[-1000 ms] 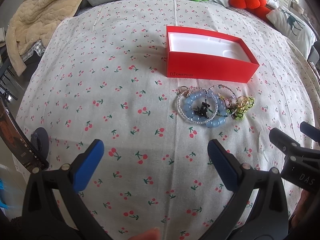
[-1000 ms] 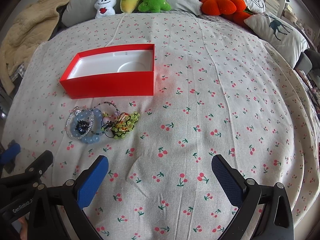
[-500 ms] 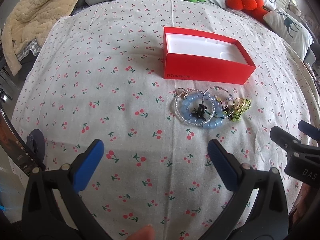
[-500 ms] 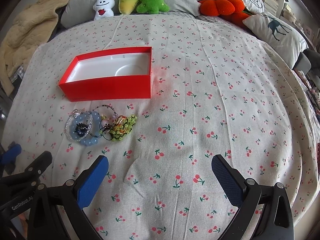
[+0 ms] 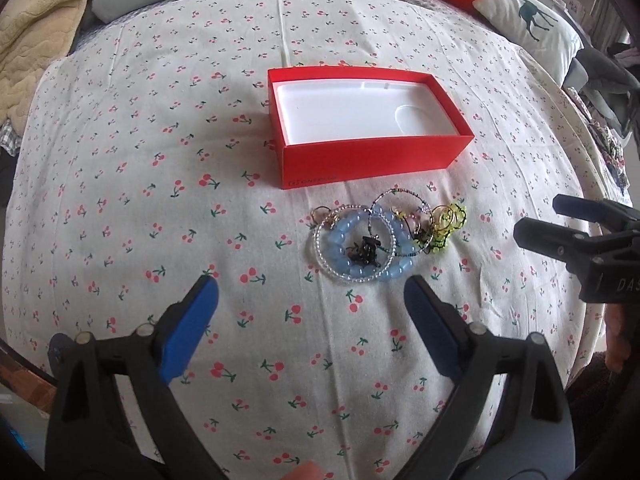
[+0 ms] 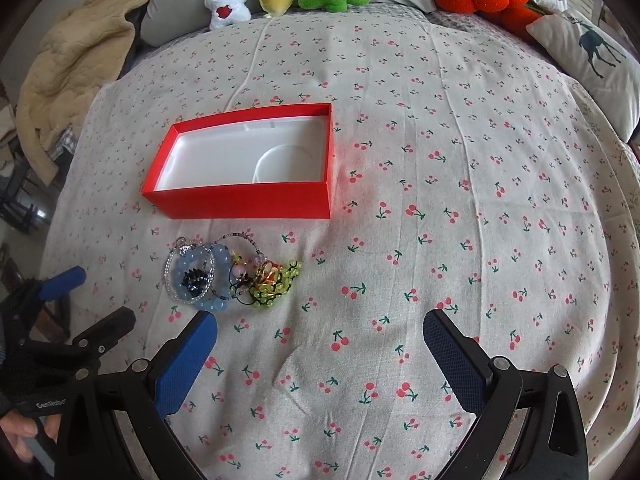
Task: Organize jewelry
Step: 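Grasp the white pearl bracelet with the left tool while the right tool grasps the green-black beaded bracelet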
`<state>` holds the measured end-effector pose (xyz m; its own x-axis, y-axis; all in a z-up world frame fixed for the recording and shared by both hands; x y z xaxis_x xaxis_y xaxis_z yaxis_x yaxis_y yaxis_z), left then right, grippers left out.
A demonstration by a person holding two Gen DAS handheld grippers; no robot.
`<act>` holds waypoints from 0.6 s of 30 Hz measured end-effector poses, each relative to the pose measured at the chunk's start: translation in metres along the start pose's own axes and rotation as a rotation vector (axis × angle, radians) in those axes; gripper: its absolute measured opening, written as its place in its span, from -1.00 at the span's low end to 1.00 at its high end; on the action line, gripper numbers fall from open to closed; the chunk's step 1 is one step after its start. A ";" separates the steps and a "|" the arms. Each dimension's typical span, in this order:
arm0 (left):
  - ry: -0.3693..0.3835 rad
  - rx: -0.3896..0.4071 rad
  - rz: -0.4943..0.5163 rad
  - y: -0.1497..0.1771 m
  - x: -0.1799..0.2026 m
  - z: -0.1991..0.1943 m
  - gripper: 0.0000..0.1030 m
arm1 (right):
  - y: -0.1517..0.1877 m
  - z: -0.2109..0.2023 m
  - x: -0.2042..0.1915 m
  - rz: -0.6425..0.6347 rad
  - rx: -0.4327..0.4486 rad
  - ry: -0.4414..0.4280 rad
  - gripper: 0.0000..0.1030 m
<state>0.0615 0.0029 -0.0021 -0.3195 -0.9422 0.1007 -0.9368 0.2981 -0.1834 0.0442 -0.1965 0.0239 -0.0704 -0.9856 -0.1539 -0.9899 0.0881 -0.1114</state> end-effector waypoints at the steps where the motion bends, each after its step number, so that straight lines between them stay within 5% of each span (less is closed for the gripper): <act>1: 0.033 -0.008 -0.009 -0.004 -0.005 0.004 0.57 | -0.005 0.005 0.002 0.004 -0.010 -0.039 1.00; 7: 0.189 -0.079 -0.065 -0.016 -0.019 0.030 0.07 | -0.030 0.028 0.008 0.003 -0.040 -0.189 0.67; 13: 0.203 -0.104 -0.070 -0.027 -0.019 0.043 -0.27 | -0.047 0.037 0.001 -0.020 -0.054 -0.312 0.22; 18: 0.186 -0.120 -0.069 -0.031 -0.017 0.051 -0.44 | -0.055 0.050 -0.011 -0.049 -0.080 -0.323 -0.16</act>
<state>0.1035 0.0022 -0.0484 -0.2642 -0.9200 0.2896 -0.9641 0.2599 -0.0537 0.1055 -0.1831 -0.0174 0.0079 -0.8906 -0.4548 -0.9985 0.0174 -0.0513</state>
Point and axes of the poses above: each gripper's, at about its wrist camera, not at the fingertips, and z roughly the way its jaws point, x to its right, y to its underside, the point moved 1 cm from there along z, roughly the way its jaws point, and after that the axes turned 14 degrees about -x, right-handed, at the moved point
